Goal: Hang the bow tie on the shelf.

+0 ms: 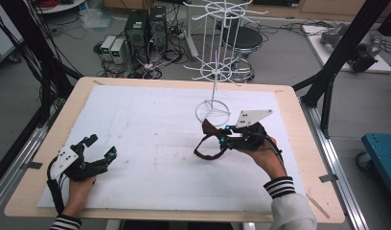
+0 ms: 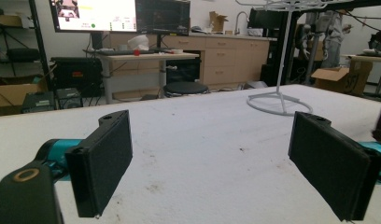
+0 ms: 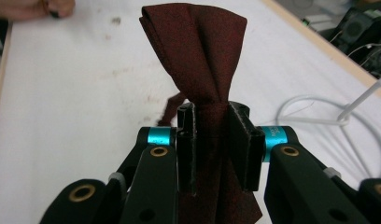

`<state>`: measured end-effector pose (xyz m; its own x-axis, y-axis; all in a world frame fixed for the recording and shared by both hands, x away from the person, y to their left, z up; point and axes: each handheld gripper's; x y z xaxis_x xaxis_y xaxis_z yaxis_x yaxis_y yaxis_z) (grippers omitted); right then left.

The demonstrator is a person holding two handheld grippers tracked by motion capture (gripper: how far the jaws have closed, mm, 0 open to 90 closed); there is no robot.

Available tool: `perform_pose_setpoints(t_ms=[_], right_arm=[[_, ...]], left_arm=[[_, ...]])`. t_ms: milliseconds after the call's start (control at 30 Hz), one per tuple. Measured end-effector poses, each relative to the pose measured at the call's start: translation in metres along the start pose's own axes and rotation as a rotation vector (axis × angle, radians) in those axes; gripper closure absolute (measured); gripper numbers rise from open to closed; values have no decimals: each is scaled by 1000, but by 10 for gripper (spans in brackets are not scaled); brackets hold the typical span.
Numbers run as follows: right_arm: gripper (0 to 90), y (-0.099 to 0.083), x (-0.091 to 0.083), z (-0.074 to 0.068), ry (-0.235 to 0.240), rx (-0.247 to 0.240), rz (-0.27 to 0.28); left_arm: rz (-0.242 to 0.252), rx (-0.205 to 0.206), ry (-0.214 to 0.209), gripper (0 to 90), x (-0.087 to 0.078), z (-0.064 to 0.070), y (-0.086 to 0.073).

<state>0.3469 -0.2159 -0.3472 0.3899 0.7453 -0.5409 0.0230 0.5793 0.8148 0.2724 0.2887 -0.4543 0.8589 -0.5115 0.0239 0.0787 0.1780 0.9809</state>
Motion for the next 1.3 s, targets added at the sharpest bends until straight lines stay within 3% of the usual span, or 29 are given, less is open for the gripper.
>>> perform_pose_setpoints(t_ms=[133,300,600,833,1300], right_arm=[[742,2,-5,2,-31,27,54],[741,4,-9,4,-68,41,76],[742,12,-16,6,-181,74,148],[742,19,-18,8,-223,88,212],[742,40,-19,14,-319,114,275]], left_arm=[[1,1,0,139,0,0,0],[1,3,-1,139,0,0,0],[0,3,-1,140,0,0,0],[1,3,-1,140,0,0,0],[1,3,0,139,0,0,0]])
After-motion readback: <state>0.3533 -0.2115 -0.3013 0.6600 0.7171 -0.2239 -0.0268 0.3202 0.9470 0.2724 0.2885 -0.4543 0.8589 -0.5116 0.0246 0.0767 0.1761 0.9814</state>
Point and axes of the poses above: each handheld gripper's, and its own axes: x roughly forward along the jaws, y roughly out of its top, z roughly to its right, and after that the axes turned 9 degrees about -x, right-handed
